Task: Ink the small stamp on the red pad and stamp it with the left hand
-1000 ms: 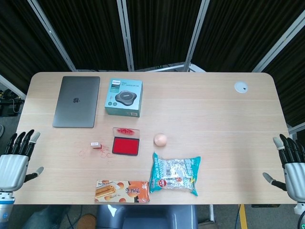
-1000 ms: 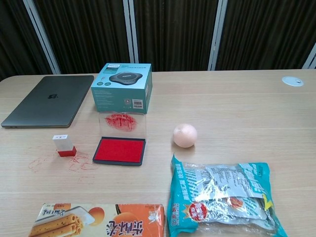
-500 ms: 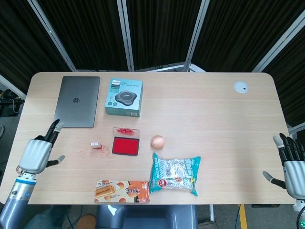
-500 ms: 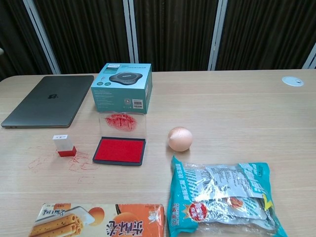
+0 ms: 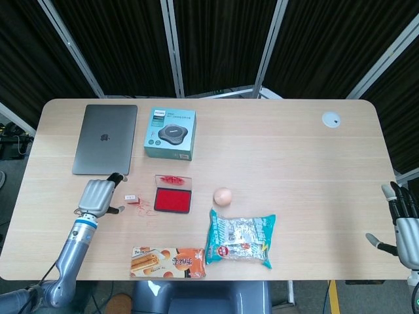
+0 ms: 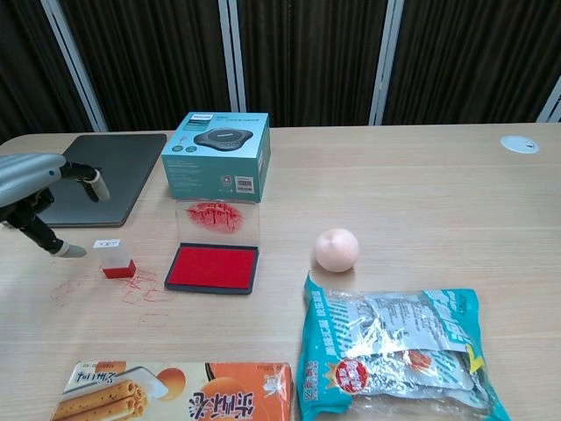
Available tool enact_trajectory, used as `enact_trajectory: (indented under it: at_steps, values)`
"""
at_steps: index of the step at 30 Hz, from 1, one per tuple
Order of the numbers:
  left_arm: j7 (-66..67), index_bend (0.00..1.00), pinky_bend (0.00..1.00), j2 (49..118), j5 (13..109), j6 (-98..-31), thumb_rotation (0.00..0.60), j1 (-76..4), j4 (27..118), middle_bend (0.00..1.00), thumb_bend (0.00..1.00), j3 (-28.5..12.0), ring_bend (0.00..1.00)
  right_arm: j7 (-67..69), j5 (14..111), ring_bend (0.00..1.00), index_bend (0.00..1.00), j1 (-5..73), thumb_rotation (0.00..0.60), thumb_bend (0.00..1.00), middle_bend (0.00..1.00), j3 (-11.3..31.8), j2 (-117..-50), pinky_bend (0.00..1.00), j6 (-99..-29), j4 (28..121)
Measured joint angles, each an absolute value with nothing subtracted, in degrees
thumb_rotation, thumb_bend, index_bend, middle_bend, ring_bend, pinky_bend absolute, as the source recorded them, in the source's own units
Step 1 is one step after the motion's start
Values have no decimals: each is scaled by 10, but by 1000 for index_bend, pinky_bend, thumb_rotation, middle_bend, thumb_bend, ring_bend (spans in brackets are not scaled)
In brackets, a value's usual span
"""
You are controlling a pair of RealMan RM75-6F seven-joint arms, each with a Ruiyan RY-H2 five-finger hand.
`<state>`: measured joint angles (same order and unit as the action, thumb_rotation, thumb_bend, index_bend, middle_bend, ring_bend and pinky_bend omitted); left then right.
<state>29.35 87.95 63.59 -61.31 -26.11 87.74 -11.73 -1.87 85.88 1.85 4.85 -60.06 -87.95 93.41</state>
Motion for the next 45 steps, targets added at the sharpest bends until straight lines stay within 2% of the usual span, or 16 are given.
enact_trajectory:
  at_steps: [5, 9, 11, 20, 27, 38, 45]
  values:
    - [298, 316, 951, 902, 623, -614, 600, -273, 850, 357, 64, -116, 898, -18, 858, 0, 0, 19, 600, 0, 0, 48, -601, 0, -878, 933]
    - [293, 321, 951, 913, 621, -609, 600, -281, 830, 372, 173, -109, 898, -17, 856, 0, 0, 20, 600, 0, 0, 49, -601, 0, -877, 932]
    - [290, 323, 950, 915, 620, -603, 600, -285, 823, 377, 195, -103, 897, -16, 855, 0, 0, 20, 600, 0, 0, 49, -601, 0, -876, 932]
    - [279, 336, 945, 928, 618, -600, 600, -294, 804, 422, 219, -93, 898, -18, 853, 0, 0, 21, 600, 0, 0, 48, -603, 0, -872, 930]
    - [287, 335, 943, 940, 607, -598, 600, -303, 790, 438, 302, -89, 897, -16, 848, 0, 0, 23, 600, 0, 0, 48, -603, 0, -867, 929]
    - [286, 348, 943, 951, 604, -598, 600, -309, 774, 464, 344, -81, 897, -17, 844, 0, 0, 25, 600, 0, 0, 48, -605, 0, -862, 926]
    - [279, 397, 943, 956, 610, -600, 600, -311, 764, 493, 345, -77, 897, -18, 842, 0, 0, 26, 600, 0, 0, 49, -606, 0, -860, 925]
